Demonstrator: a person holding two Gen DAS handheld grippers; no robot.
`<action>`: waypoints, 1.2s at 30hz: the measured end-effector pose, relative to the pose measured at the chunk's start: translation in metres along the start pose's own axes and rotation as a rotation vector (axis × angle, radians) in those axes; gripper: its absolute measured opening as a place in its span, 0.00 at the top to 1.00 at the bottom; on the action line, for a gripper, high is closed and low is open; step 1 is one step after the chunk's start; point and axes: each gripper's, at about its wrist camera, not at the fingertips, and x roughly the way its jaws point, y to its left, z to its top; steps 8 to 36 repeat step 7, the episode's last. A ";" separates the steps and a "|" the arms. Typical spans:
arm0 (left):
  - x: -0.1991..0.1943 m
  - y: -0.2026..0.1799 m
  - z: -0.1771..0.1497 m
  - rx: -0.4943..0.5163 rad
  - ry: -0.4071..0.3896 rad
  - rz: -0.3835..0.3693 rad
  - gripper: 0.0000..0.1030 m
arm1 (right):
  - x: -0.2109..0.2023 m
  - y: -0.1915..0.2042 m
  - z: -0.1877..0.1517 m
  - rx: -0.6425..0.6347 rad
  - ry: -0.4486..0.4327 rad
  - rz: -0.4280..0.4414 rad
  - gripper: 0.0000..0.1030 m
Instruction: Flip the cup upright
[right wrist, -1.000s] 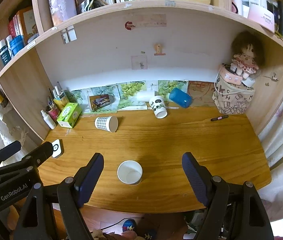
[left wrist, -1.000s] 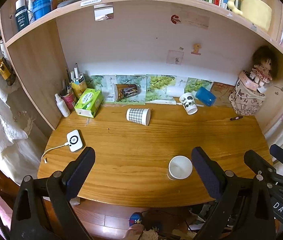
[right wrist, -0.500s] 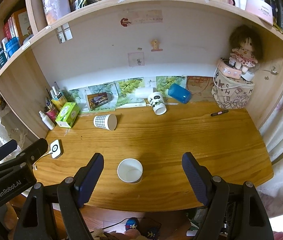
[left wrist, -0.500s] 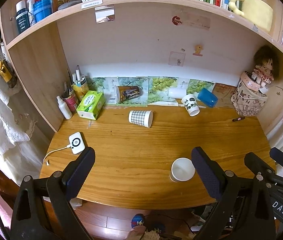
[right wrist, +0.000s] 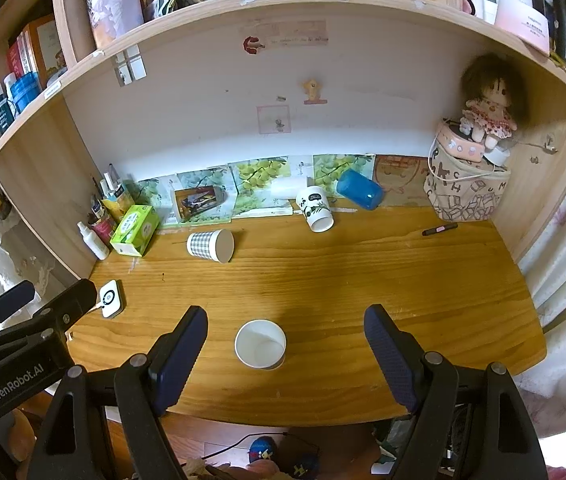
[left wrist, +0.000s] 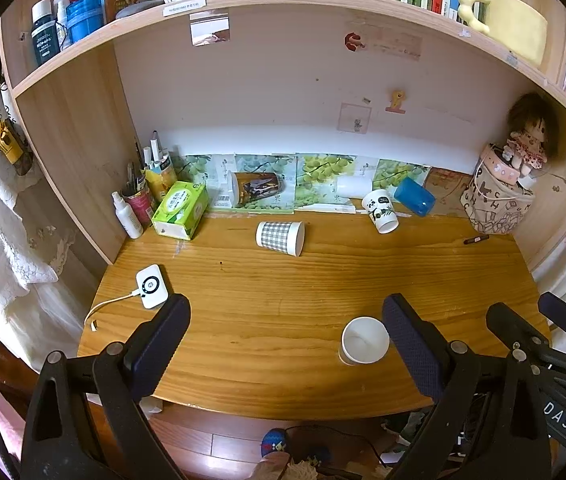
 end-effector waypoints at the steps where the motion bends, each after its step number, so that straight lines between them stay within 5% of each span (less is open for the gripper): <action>1: -0.001 0.000 0.000 -0.001 0.000 0.002 0.05 | 0.000 0.001 0.001 -0.002 0.000 0.000 0.21; 36: 0.004 -0.005 -0.001 0.005 0.012 -0.005 0.06 | -0.001 0.001 0.000 -0.001 0.000 -0.002 0.21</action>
